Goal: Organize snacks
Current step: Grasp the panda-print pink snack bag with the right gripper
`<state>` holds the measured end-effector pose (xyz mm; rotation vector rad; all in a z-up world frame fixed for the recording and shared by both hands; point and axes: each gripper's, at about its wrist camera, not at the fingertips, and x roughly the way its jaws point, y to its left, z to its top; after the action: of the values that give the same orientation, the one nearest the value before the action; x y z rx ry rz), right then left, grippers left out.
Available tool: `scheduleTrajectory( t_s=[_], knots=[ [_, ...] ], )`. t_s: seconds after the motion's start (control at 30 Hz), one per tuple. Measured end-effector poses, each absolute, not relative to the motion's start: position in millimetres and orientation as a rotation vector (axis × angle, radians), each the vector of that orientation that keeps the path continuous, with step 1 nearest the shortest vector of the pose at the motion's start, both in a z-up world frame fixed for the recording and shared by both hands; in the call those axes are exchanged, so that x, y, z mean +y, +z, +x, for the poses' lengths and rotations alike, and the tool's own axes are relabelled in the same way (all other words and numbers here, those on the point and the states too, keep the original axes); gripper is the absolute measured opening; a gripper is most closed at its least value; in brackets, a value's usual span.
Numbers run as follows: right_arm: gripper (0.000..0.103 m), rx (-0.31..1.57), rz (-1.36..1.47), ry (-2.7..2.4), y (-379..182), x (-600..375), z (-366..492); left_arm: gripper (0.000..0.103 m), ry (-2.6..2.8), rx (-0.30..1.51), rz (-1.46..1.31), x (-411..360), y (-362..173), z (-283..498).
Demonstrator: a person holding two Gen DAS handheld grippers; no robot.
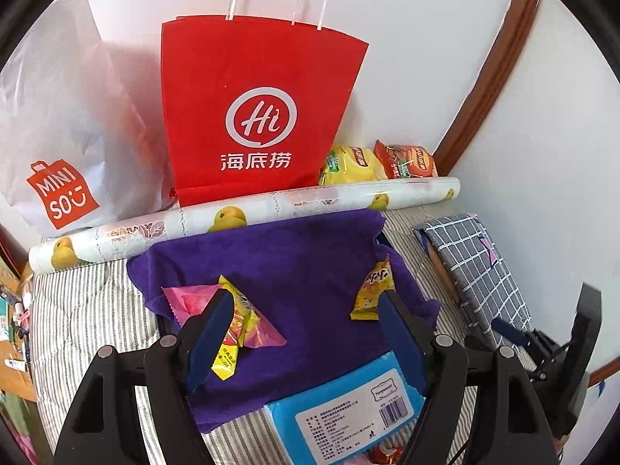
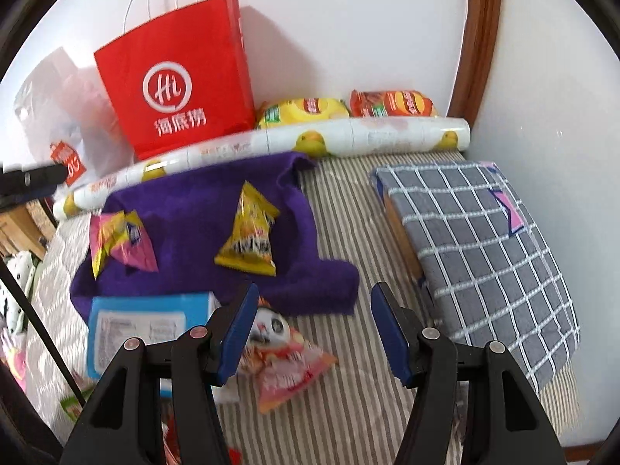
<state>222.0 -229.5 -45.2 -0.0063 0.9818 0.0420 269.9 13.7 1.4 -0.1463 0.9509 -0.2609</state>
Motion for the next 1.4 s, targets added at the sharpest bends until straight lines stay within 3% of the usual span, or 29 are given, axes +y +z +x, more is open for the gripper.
scheduleTrajectory(
  t_s=[0.43,1.03,1.4],
  knots=[
    [0.066,1.025,0.046,0.105,-68.7,-239.1,190.7,0.075,-0.268,0.916,-0.145,9.3,13.2,258.9],
    [0.067,1.172,0.188,0.175,-119.5,-219.7,237.4,0.075,-0.251,0.916,-0.189,28.0,12.0,266.5],
    [0.079,1.209,0.068,0.136,-128.5,-225.3,222.6,0.075,-0.268,0.906,-0.199,29.0,16.8,263.6]
  ],
)
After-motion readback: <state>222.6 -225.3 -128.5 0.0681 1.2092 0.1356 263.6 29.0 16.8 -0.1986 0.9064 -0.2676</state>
